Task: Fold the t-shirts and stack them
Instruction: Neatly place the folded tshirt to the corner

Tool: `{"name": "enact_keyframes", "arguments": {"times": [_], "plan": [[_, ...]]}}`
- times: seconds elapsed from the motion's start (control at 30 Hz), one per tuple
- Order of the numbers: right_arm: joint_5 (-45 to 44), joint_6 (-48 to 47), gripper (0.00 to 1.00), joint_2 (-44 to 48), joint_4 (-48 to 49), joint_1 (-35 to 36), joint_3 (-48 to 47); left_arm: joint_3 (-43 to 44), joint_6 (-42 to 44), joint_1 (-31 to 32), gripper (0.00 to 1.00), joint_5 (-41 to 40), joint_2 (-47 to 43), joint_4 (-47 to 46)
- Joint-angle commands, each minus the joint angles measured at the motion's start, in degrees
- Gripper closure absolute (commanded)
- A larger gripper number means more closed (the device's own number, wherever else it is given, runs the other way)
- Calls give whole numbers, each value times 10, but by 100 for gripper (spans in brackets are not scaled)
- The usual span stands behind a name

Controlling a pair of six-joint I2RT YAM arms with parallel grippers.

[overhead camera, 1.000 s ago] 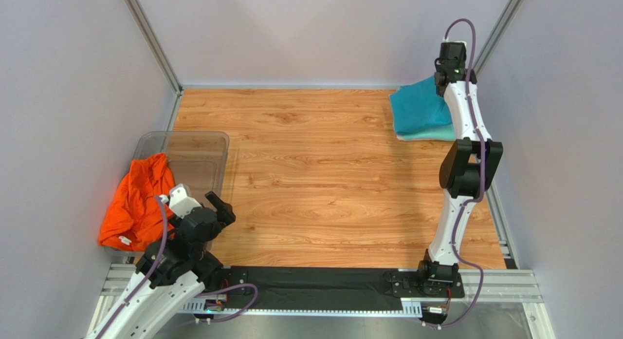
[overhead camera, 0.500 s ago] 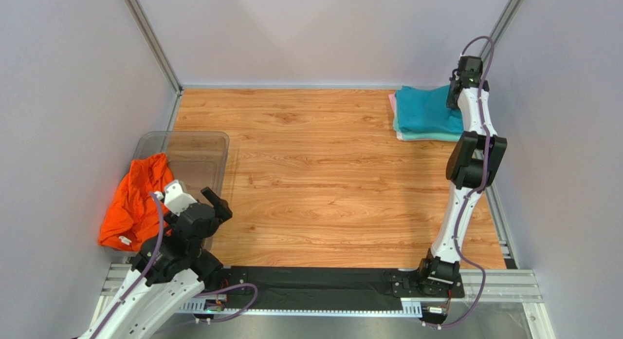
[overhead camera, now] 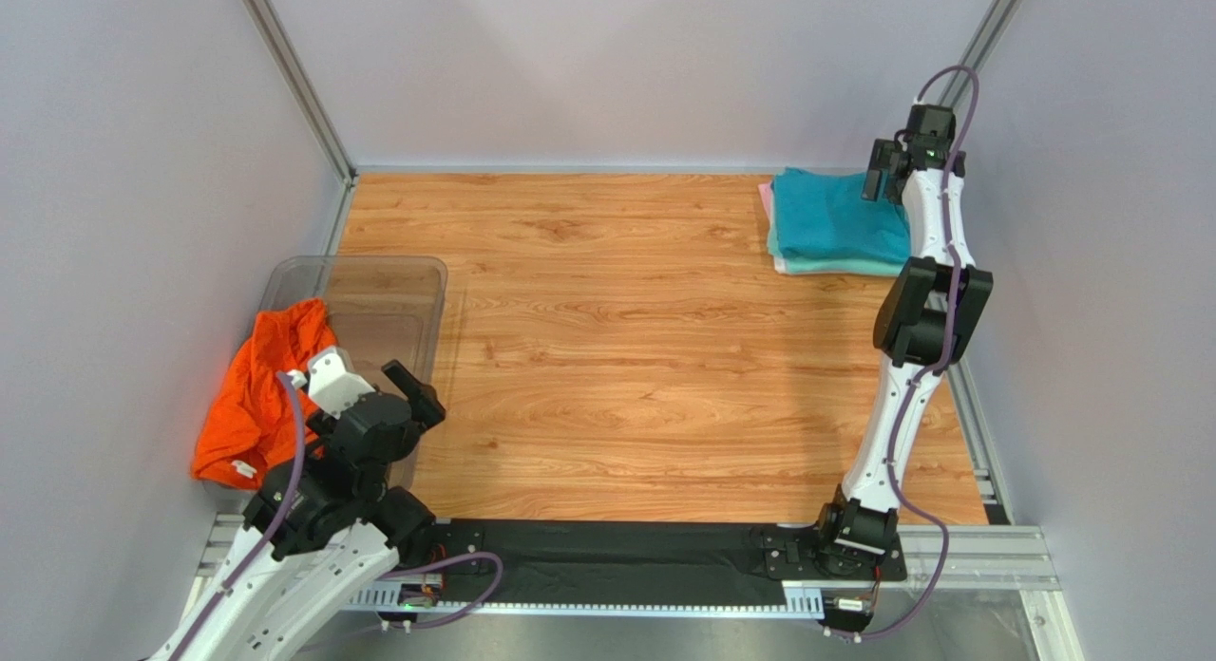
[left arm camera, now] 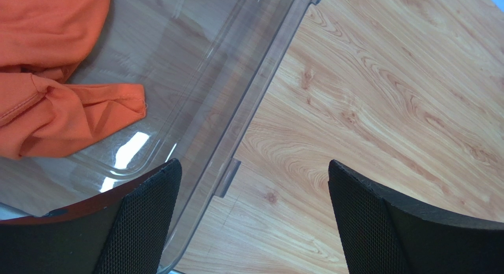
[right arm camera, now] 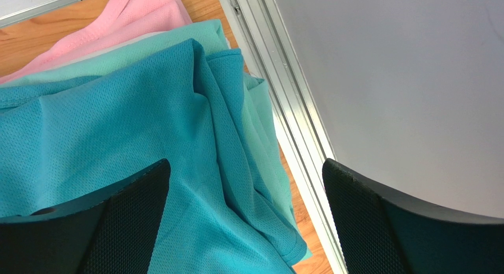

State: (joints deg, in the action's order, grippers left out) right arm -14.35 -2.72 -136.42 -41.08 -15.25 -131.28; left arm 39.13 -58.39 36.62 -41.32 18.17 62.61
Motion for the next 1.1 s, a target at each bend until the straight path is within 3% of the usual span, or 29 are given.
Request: {"name": "enact_keyframes", "arguments": {"times": [0.0,0.1,0.33,0.43,0.73,0.9,1.07], "plan": [[-6,13,0,48,-2,-7,-16,14,-2,1,0,-15,7,11],[34,24,0,84,-1,-8,12,6,4,0,0,-1,7,-4],[291,54,0,116,14,-8,38,-13,25,0,0,12,9,-35],[329,76,0,98,33,-8,36,-13,27,0,0,11,10,-40],[281,78,0,-2,43,-8,-41,-8,28,0,0,-3,14,-46],[227,69,0,-40,114,-12,-55,-4,32,0,0,-5,30,-38],[244,43,0,-67,160,-14,-64,7,41,1,0,5,63,-35]]}}
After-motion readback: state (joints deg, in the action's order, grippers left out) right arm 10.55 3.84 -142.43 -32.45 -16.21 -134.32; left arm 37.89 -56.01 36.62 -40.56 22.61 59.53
